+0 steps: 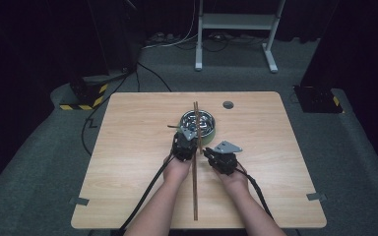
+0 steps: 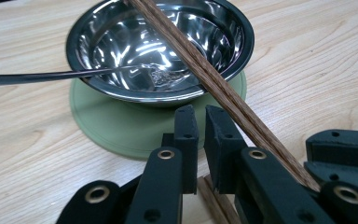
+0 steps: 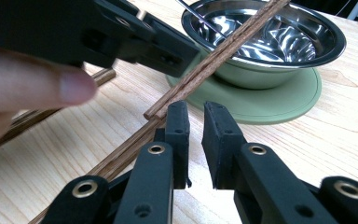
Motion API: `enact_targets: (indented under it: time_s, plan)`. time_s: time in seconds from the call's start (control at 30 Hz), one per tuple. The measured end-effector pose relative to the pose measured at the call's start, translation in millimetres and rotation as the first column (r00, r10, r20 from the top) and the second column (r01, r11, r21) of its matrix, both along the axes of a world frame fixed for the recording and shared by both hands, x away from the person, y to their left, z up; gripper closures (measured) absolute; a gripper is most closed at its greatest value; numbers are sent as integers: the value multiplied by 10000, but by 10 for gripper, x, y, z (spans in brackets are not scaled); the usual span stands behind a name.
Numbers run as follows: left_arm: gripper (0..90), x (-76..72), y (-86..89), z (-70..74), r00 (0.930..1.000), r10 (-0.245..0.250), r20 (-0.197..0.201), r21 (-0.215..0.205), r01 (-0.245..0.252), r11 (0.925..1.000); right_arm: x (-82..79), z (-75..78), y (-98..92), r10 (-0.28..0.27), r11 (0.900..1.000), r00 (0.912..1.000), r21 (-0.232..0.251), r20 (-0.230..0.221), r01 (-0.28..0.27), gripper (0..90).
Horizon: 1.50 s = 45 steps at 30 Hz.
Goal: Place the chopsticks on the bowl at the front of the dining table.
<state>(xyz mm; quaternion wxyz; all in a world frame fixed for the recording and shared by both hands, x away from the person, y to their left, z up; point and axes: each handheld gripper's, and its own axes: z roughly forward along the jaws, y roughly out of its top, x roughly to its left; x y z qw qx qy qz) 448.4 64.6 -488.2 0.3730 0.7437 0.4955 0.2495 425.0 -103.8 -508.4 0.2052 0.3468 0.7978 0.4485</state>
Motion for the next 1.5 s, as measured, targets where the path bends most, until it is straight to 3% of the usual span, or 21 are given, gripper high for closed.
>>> enact_targets:
  time_s: [0.13, 0.27, 0.43, 0.6, 0.73, 1.2, 1.5]
  plan:
    - [821, -66, 12, 22, 9998, -181, -19, 100, 181, 9998, 0, -5, -12, 16, 10000, 10000, -12, -19, -16, 799]
    - [782, -229, 3, 8, 9995, -329, -34, 214, 330, 9992, -20, -19, -30, 95, 9997, 10000, -209, -22, -96, 798]
    - [760, -487, 46, -14, 9985, -546, -91, 413, 549, 9976, -28, -24, -48, 91, 9999, 9999, -114, -49, -91, 799]
    - [735, -585, -25, -23, 9958, -916, -25, 538, 916, 9943, -23, -25, -69, 4, 10000, 10000, -74, -48, -4, 799]
    - [743, -583, -94, -40, 9938, -1108, -91, 512, 1111, 9925, -16, -30, -96, -153, 9998, 9998, -113, -109, 152, 795]
    - [834, -533, -140, -39, 9948, -1016, 51, 348, 1013, 9942, -4, -37, -112, -169, 9999, 9997, -19, -200, 169, 787]
    - [834, -560, -120, -30, 9946, -1020, 190, 597, 1007, 9931, -18, -25, -71, 46, 10000, 9999, -62, -95, -46, 818]
